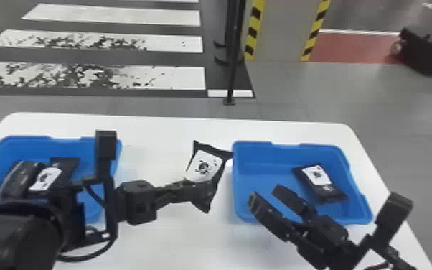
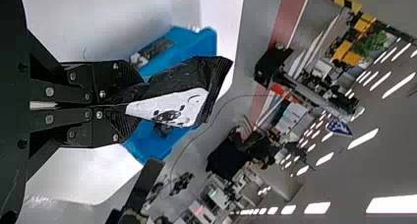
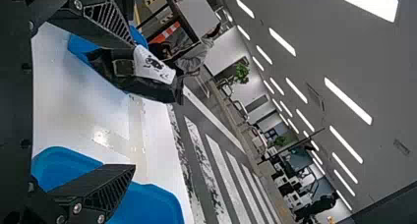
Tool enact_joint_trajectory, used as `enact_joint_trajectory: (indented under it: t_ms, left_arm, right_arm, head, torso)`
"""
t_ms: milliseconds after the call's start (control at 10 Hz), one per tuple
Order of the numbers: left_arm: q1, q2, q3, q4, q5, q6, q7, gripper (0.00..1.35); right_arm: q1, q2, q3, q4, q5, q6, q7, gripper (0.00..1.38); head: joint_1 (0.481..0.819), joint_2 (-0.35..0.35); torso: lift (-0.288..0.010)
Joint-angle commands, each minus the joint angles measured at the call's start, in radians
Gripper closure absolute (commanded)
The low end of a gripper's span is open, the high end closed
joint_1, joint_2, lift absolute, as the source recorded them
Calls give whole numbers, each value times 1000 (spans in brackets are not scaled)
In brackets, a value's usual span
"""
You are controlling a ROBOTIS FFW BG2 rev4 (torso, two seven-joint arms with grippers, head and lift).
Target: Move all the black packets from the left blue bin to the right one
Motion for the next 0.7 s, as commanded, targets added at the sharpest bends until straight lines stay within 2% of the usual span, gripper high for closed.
enact_joint_trajectory:
  t_ms: [0, 300, 400, 600]
  left_arm:
    - [-14, 0, -65, 1, 23, 6, 0, 1208]
    - [-36, 5, -109, 4, 53, 13, -1, 1208]
    - [-38, 5, -117, 4, 53, 18, -3, 1208]
    - [-38, 3, -113, 11, 53, 28, -3, 1208]
  right_arm:
    - [-34, -12, 16, 21, -26, 3, 0, 168]
    - [-100, -23, 36, 99, -46, -10, -11, 190]
    - [-108, -23, 36, 104, -60, -29, -12, 260]
    - [-108, -23, 64, 99, -106, -49, -12, 748]
  head:
    - [695, -134]
    - [695, -181]
    - [695, -190]
    - [695, -202]
  torso:
    - [-150]
    - [-150]
    - [-150]
    - [-150]
